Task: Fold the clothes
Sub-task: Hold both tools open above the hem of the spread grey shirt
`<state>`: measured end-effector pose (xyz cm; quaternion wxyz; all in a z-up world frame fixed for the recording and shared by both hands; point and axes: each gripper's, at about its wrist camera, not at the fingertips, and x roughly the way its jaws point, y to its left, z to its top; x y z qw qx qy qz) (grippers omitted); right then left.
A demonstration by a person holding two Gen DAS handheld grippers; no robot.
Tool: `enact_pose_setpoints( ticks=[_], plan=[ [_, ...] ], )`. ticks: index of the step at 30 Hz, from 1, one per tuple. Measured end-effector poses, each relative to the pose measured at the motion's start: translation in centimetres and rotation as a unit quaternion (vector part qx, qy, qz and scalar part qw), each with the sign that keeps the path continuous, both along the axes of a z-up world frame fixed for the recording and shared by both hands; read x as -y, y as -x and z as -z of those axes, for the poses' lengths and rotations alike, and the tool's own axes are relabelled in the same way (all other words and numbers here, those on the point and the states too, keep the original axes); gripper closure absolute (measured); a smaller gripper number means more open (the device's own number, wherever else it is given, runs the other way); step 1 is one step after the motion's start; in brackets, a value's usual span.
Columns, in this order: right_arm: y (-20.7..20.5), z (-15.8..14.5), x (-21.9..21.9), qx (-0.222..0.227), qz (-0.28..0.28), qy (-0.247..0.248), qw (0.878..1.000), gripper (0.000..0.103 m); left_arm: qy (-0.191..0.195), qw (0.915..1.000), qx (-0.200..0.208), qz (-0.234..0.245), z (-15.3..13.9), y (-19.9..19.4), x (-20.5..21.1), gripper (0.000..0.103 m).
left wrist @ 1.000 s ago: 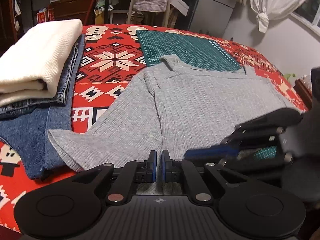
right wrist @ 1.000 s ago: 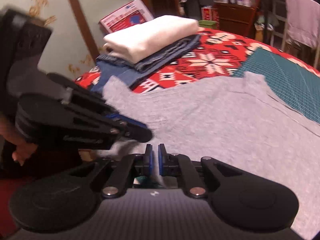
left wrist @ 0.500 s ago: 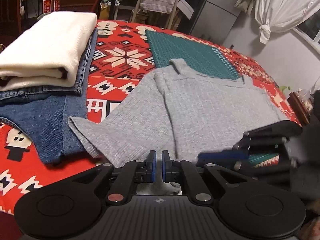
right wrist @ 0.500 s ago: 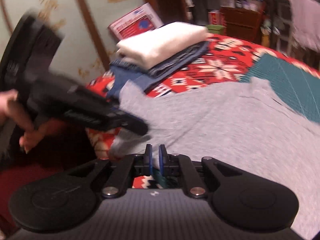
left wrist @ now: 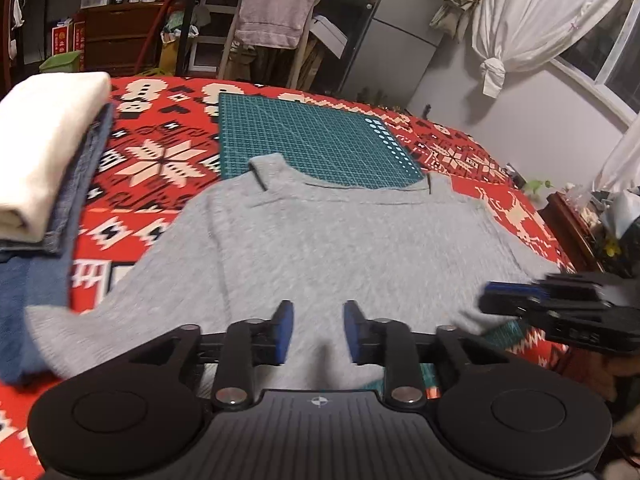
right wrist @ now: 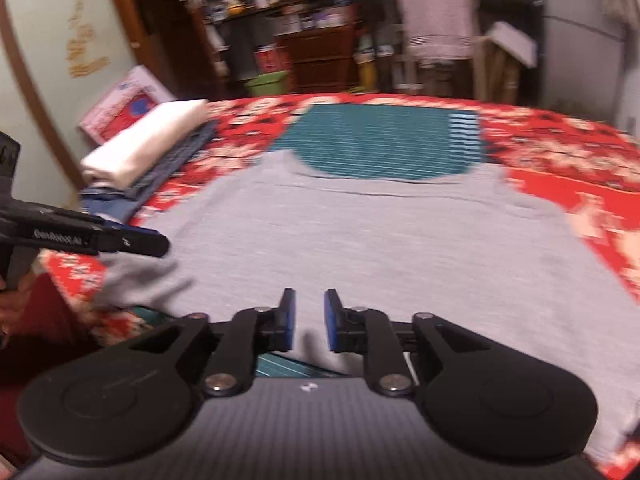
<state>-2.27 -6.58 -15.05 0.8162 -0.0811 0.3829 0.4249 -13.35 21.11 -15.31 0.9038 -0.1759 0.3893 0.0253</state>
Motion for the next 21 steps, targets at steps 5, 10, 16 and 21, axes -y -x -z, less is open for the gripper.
enact_pose_setpoints(
  ticks=[5,10,16,21],
  plan=[
    [-1.1,0.5,4.2,0.017,0.065,0.022,0.998,0.054,-0.022,0.9998,0.004,0.003,0.8,-2.0,2.5,0.056],
    [-1.4,0.7,5.0,0.054,0.081,0.023,0.995,0.014,-0.052,0.9984,0.011,-0.017,1.2,-2.9,4.8,0.039],
    [-1.4,2.0,3.5,0.093,0.086,0.026,0.992,0.001,-0.154,0.9853,-0.005,-0.074,1.8,-3.3,6.7,0.02],
    [-2.0,3.7,2.3,0.078,0.113,0.048,0.989,0.0,-0.115,0.9912,-0.02,-0.062,3.2,-3.4,6.3,0.016]
  ],
)
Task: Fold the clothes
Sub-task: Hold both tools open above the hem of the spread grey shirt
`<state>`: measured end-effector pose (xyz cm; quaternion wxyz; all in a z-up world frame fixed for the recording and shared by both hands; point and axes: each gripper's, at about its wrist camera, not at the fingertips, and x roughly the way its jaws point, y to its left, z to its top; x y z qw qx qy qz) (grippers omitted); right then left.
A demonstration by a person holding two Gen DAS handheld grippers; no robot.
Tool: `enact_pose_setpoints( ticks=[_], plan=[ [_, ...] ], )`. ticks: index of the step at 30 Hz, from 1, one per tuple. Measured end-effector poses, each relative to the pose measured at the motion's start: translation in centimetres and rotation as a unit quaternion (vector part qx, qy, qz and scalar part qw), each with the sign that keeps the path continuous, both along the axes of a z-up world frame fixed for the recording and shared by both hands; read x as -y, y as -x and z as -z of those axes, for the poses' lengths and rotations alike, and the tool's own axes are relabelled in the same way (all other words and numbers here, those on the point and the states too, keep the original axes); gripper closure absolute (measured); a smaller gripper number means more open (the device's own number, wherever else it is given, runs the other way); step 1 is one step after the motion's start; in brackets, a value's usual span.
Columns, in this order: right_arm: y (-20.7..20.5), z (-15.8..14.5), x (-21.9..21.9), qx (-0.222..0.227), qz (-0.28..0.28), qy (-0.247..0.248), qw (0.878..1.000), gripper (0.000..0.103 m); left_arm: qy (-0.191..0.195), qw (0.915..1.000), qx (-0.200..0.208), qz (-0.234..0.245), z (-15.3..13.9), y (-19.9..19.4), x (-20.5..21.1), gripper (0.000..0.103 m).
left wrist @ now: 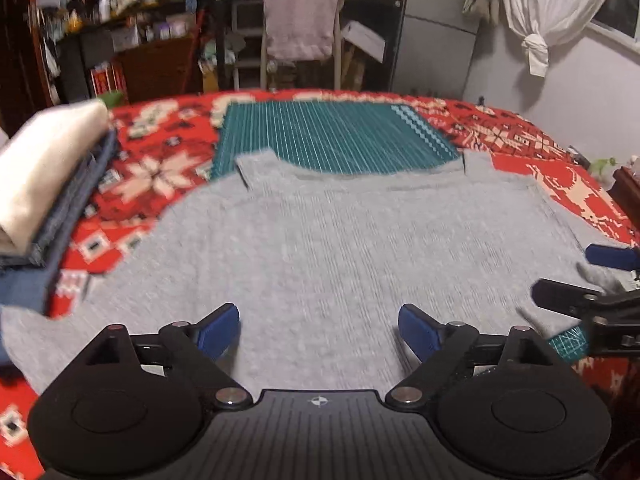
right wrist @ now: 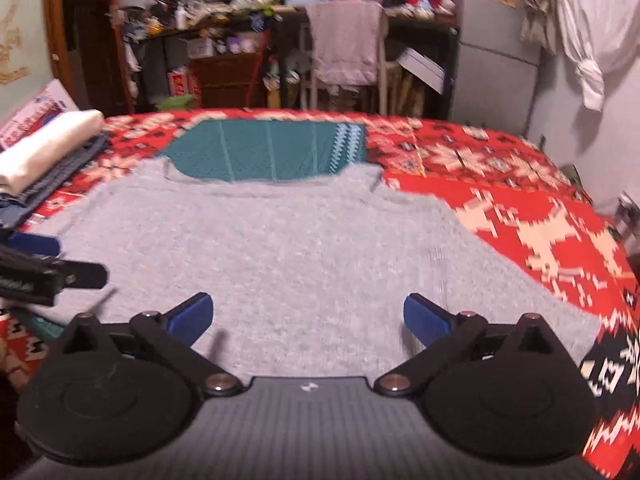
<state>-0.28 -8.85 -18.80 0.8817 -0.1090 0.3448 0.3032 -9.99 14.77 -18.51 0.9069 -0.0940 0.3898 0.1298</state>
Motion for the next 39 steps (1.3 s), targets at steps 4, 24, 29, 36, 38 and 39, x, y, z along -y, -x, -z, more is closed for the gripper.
enact_pose_setpoints(
  ticks=[4,24,29,36,38,39],
  plan=[
    [-0.8,1.4,0.0,-0.032,0.011,0.013,0.999,0.0,0.001,0.9999,0.0,0.015,0.7,-0.1,0.0,0.011],
    [1.1,-1.8,1.9,-0.022,0.046,0.0,0.999,0.009,-0.029,0.9971,-0.032,0.062,1.2,-1.2,1.0,0.0],
    [2.6,-2.9,4.3,-0.037,0.077,-0.007,0.996,0.047,-0.032,0.9972,-0.028,0.062,1.2,-1.1,1.1,0.0],
    [0.9,-1.4,4.8,-0.057,0.114,-0.009,0.992,0.078,-0.035,0.9971,-0.024,0.063,1.3,-1.0,1.2,0.0],
    [0.5,-0.7,4.9,-0.062,0.123,0.002,0.991,0.082,-0.036,0.997,-0.024,0.064,1.3,-0.9,1.2,0.0],
    [0.3,-0.5,5.1,-0.064,0.126,0.005,0.99,0.087,-0.036,0.997,-0.023,0.064,1.3,-1.0,1.2,0.0]
  ],
)
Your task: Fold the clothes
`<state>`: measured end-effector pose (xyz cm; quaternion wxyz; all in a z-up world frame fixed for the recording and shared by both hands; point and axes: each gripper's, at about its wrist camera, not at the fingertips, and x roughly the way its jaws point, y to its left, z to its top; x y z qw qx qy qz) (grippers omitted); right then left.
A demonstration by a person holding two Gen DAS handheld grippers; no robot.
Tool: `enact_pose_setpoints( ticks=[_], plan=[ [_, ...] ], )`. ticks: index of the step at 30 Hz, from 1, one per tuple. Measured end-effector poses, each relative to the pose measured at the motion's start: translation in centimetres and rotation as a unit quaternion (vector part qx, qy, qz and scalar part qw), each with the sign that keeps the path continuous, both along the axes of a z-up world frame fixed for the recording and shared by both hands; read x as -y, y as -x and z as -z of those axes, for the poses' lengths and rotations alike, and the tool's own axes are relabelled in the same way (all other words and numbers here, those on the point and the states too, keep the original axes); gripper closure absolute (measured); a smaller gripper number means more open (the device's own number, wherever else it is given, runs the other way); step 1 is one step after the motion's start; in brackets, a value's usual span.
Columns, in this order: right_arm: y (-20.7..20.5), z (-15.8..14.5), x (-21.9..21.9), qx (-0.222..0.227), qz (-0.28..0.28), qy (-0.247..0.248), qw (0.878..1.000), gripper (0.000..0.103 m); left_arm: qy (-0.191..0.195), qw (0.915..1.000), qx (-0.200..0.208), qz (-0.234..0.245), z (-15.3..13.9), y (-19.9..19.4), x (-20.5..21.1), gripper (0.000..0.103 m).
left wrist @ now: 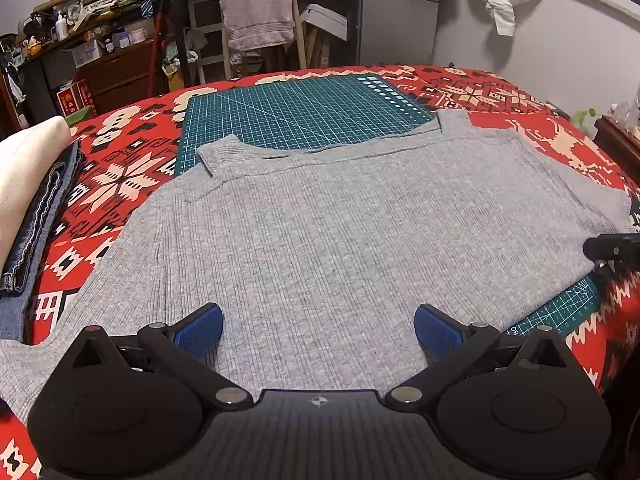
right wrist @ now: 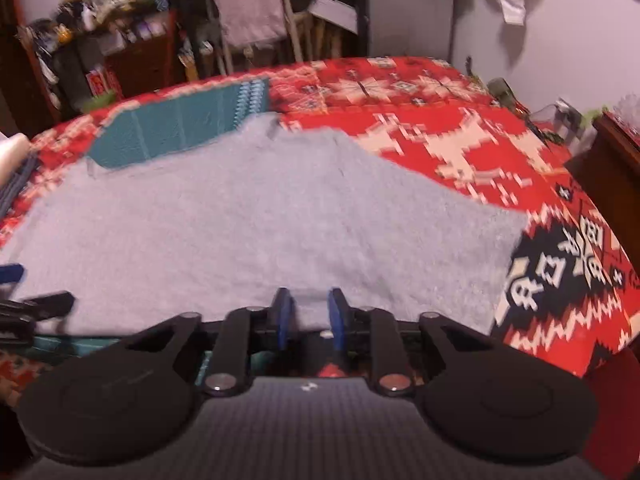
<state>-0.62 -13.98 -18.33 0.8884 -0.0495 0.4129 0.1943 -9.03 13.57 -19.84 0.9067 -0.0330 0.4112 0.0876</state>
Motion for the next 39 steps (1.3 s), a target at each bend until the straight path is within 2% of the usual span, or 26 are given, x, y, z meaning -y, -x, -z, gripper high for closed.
enact_pose_setpoints(
  ticks=[3,6,11,15,18,25,31,35,38,39],
  plan=[
    [0.1,-0.1,1.1,-0.003,0.009,-0.002,1.0,0.087,0.0,1.0,0.001,0.001,0.0,0.0,0.0,0.0],
    [-0.1,-0.4,2.3,-0.009,0.026,-0.004,1.0,0.095,-0.001,1.0,0.003,0.002,0.1,0.1,0.0,0.0],
    [0.0,-1.6,3.1,-0.002,0.023,-0.011,1.0,0.089,-0.001,1.0,0.004,0.003,0.1,0.1,0.0,0.0],
    [-0.5,-1.2,2.3,-0.002,0.01,0.0,1.0,0.089,-0.001,1.0,0.004,0.004,0.0,0.2,0.0,0.0],
    [-1.1,-0.4,2.8,-0.015,0.016,-0.005,1.0,0.094,-0.001,1.0,0.004,0.006,0.0,0.2,0.0,0.0],
    [-1.6,-2.4,2.8,0.013,0.008,0.0,1.0,0.09,-0.001,1.0,0.008,0.006,0.1,0.3,0.0,0.0],
    [-5.5,-3.4,-0.4,0.055,-0.016,0.005,0.998,0.089,0.0,1.0,0.007,0.006,0.1,0.3,-0.1,0.0],
    [-9.4,-3.2,-2.9,0.063,-0.026,0.004,0.998,0.089,0.003,1.0,0.003,0.003,-0.2,0.2,-0.1,0.001],
    [-11.7,-2.5,-4.2,0.059,-0.038,0.01,0.997,0.088,0.003,0.9999,0.011,-0.003,-1.1,0.3,-0.3,0.014],
    [-12.2,-2.2,-4.5,0.057,-0.04,0.013,0.997,0.087,-0.002,0.9997,0.023,-0.005,-1.8,0.4,-0.4,0.014]
  ],
)
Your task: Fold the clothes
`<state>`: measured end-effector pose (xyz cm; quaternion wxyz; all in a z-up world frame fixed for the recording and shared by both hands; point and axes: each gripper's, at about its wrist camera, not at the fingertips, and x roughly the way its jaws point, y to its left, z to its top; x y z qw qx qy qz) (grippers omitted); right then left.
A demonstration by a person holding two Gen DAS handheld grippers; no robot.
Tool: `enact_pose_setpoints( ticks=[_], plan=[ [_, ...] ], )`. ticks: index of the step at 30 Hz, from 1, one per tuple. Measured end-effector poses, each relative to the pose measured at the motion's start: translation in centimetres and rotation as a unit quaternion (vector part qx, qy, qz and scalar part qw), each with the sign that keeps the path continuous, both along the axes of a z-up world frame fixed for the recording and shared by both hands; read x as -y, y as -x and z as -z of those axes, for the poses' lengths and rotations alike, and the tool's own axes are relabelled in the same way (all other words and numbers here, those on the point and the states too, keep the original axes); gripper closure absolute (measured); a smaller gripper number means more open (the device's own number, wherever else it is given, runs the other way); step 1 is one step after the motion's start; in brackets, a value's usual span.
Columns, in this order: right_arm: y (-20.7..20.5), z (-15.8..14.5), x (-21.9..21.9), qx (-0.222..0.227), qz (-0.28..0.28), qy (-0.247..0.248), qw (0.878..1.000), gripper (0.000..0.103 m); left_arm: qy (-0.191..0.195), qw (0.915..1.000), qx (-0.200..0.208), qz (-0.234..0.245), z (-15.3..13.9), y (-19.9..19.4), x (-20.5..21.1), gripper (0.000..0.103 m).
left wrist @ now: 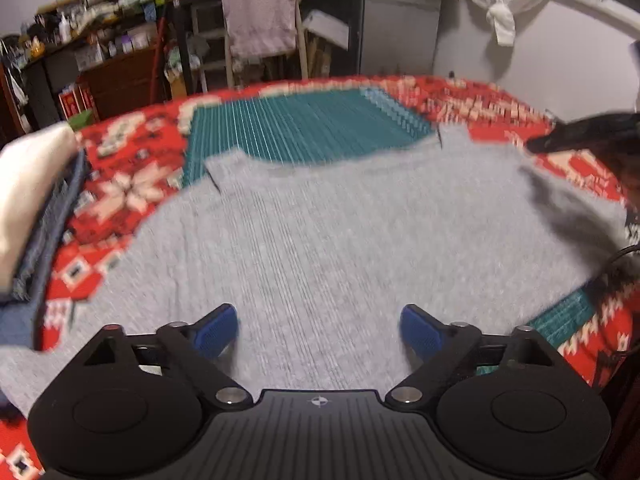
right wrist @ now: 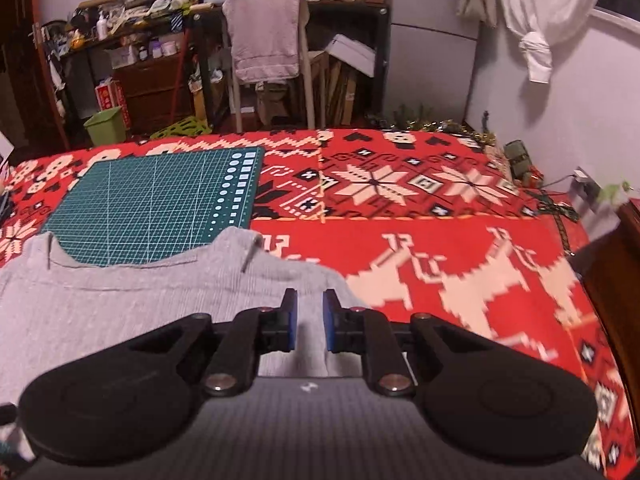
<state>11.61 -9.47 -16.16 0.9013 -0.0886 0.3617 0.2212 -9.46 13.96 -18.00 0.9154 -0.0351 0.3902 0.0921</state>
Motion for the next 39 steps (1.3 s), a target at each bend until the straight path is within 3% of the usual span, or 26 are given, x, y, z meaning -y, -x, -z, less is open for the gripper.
enact_pose_setpoints(
  ticks=[5,8,10,12,15,19,23,25,27,31,34,36,38,39],
  plan=[
    [-2.3,1.5,-1.0,-0.005,-0.002,0.014,1.0,0.085,-0.006,0.9994,0.03,-0.017,-2.7,-0.5,-1.8,0.014],
    [-2.6,2.1,-1.3,-0.013,-0.001,0.016,1.0,0.087,-0.003,0.9989,0.027,-0.039,-2.8,-1.4,-3.8,0.014],
    [-2.4,2.2,-1.3,-0.009,-0.003,0.017,1.0,0.1,-0.003,0.9983,0.02,-0.054,-2.7,-2.1,-5.1,0.016],
    [-2.1,1.9,-1.3,0.002,0.0,0.017,1.0,0.1,0.0,0.998,0.013,-0.062,-2.4,-2.5,-6.1,0.023],
    [-2.0,1.5,-1.0,0.014,0.006,0.008,1.0,0.1,0.004,0.9974,0.007,-0.072,-2.1,-3.0,-7.2,0.024],
    [-2.7,2.3,-0.8,-0.002,0.014,0.012,1.0,0.1,0.007,0.9967,-0.007,-0.081,-1.2,-3.6,-8.3,0.025],
    [-2.7,2.4,-0.6,-0.001,0.014,0.011,1.0,0.097,0.019,0.9966,-0.016,-0.079,-0.7,-3.8,-8.9,0.036],
    [-2.4,1.5,-0.6,0.013,0.017,0.013,1.0,0.085,0.026,0.9965,-0.018,-0.078,-0.7,-3.8,-9.1,0.038],
    [-1.8,0.5,-0.6,0.023,0.016,0.011,1.0,0.084,0.028,0.9966,-0.01,-0.076,-1.2,-3.8,-8.9,0.038],
    [0.4,-1.4,-2.1,0.027,-0.016,-0.013,0.999,0.084,0.046,0.9975,0.009,-0.052,-2.2,-4.1,-7.8,0.043],
    [2.0,-1.1,-4.3,0.016,-0.047,-0.019,0.999,0.085,0.067,0.9973,0.016,-0.025,-2.1,-4.9,-6.5,0.044],
    [2.6,-0.2,-5.7,0.004,-0.059,-0.015,0.998,0.087,0.066,0.9977,0.006,-0.014,-1.2,-5.9,-5.6,0.062],
    [2.9,0.8,-6.9,-0.008,-0.069,-0.016,0.997,0.093,0.057,0.9983,-0.004,-0.01,-0.3,-6.7,-5.0,0.075],
    [2.8,1.2,-7.2,-0.013,-0.07,-0.016,0.997,0.093,0.052,0.9986,-0.005,-0.012,0.1,-7.0,-4.8,0.075]
  ],
)
